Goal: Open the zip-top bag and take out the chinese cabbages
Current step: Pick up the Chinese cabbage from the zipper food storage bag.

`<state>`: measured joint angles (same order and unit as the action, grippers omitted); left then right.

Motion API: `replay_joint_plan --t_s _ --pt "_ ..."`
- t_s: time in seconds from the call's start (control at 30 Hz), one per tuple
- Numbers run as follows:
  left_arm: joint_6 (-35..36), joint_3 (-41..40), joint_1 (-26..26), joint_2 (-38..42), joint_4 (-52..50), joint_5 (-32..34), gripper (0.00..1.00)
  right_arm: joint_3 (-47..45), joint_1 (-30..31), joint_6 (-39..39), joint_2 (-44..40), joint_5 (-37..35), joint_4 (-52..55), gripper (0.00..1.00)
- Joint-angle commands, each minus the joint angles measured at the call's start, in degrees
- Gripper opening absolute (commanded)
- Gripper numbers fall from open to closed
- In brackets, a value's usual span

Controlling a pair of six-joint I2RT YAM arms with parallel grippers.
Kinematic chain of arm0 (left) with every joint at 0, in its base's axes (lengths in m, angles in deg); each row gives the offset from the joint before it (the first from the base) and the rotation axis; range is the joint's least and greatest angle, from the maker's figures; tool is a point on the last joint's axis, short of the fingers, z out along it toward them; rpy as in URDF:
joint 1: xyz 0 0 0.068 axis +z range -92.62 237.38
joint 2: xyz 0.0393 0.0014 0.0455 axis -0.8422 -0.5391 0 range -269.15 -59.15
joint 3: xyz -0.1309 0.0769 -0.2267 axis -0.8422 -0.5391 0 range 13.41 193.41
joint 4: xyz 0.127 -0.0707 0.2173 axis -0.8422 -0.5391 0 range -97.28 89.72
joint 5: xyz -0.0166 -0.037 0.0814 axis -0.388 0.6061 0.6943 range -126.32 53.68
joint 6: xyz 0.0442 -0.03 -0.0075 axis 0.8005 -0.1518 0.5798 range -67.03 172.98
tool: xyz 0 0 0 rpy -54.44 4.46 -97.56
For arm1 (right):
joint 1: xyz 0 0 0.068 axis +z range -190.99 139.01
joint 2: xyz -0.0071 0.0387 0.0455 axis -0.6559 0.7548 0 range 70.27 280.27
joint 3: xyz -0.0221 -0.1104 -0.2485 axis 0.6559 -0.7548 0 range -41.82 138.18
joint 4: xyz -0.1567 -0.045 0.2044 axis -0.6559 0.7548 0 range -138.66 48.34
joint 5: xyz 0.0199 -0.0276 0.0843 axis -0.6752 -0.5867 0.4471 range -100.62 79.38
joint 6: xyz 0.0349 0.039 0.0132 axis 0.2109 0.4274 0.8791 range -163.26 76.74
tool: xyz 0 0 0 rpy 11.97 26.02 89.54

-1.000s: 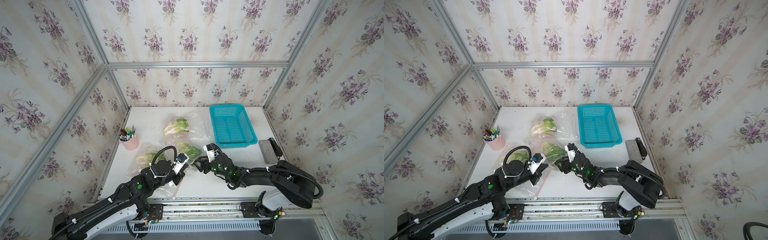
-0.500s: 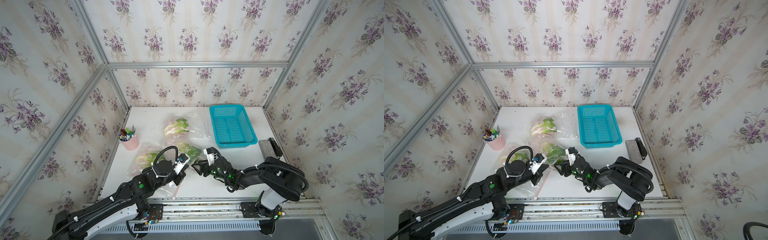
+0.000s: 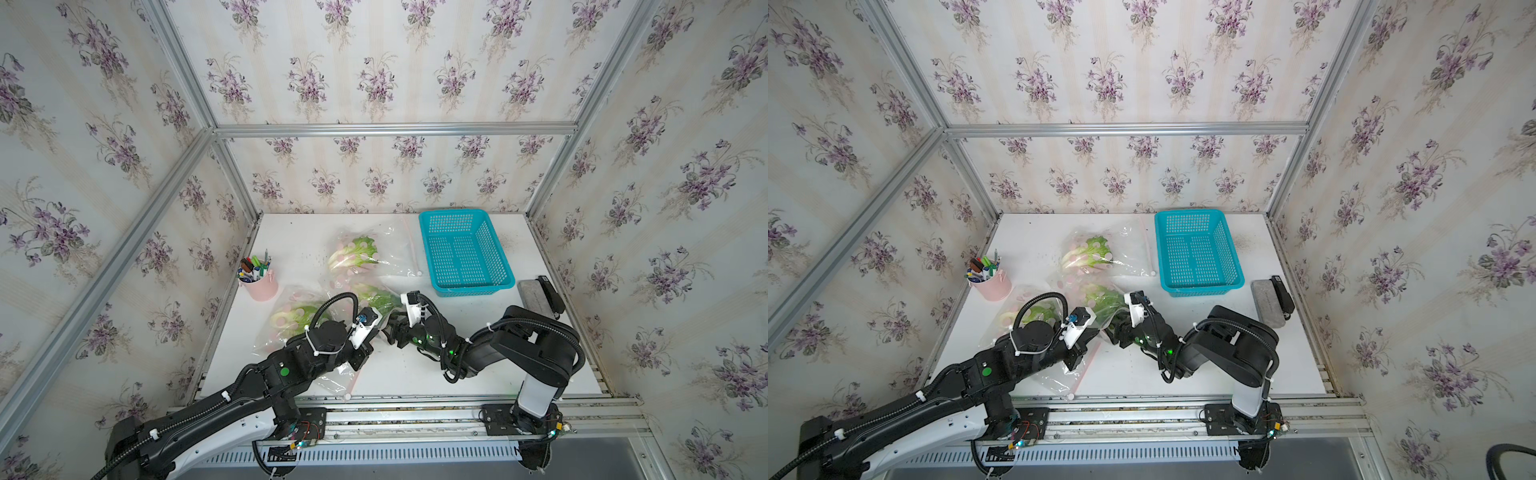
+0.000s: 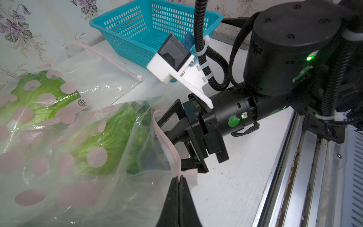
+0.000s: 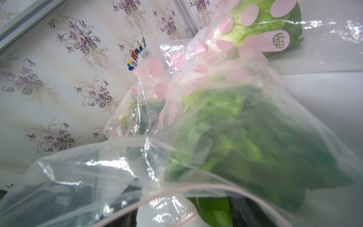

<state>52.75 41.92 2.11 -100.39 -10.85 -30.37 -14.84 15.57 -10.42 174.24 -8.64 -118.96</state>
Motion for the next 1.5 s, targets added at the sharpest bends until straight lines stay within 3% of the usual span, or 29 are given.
replay_joint_plan --t_s 0.0,0.3,0.37,0.4,0.47,0.5,0.6,0.67,0.73,0.87,0.97,1.1,1.23,1.47 --pt "-0.23 0.46 -0.04 -0.50 1.37 0.37 0.00 1.76 -0.03 -1.70 2.11 -1.49 -2.87 0.68" --pt "-0.39 -0.31 -0.01 -0.13 1.54 1.30 0.00 8.88 -1.56 -3.83 9.65 -0.66 -6.11 0.61" --pt "-0.99 -0.30 0.01 0.34 1.49 2.84 0.03 8.92 -2.25 -2.97 10.47 -1.55 -8.32 0.54" --pt "-2.33 -0.02 0.06 0.64 1.24 4.50 0.24 8.80 -2.63 -2.37 10.65 -1.79 -9.40 0.48" --pt "-6.24 0.51 0.31 1.07 1.12 8.32 0.90 8.61 -3.58 -1.32 10.62 -1.72 -10.40 0.29" --pt "-7.11 0.97 0.79 0.99 1.01 9.14 0.99 8.52 -4.14 -1.12 10.40 -1.30 -10.52 0.19" --pt "-9.86 3.34 2.90 0.80 -0.06 13.99 0.99 7.96 -5.27 -0.76 9.53 -0.10 -9.96 0.00" --pt "-14.79 4.97 5.21 0.64 -1.31 21.43 0.99 7.29 -5.86 -0.59 8.95 0.95 -9.64 0.00" --pt "-17.27 7.32 9.46 -0.27 -3.06 22.51 0.99 6.15 -6.20 -0.09 8.25 1.54 -9.34 0.00" --pt "-22.75 15.70 20.50 -8.01 -11.55 14.70 0.99 3.36 -6.29 -0.14 6.63 3.57 -10.52 0.00" --pt "-26.08 22.50 27.55 -18.12 -17.33 4.09 0.99 1.11 -6.28 -0.09 5.43 4.80 -11.32 0.00" --pt "-28.66 28.03 29.50 -29.46 -19.92 -2.09 0.99 -2.13 -6.31 0.50 4.34 5.23 -13.27 0.00" --pt "-31.68 29.98 29.99 -37.22 -21.40 -3.21 0.99 -4.83 -6.33 1.20 3.99 5.05 -16.68 0.00" --pt "-34.83 30.45 30.91 -46.52 -20.72 -5.66 0.99 -5.18 -6.37 -1.00 2.17 9.00 -13.22 0.00"
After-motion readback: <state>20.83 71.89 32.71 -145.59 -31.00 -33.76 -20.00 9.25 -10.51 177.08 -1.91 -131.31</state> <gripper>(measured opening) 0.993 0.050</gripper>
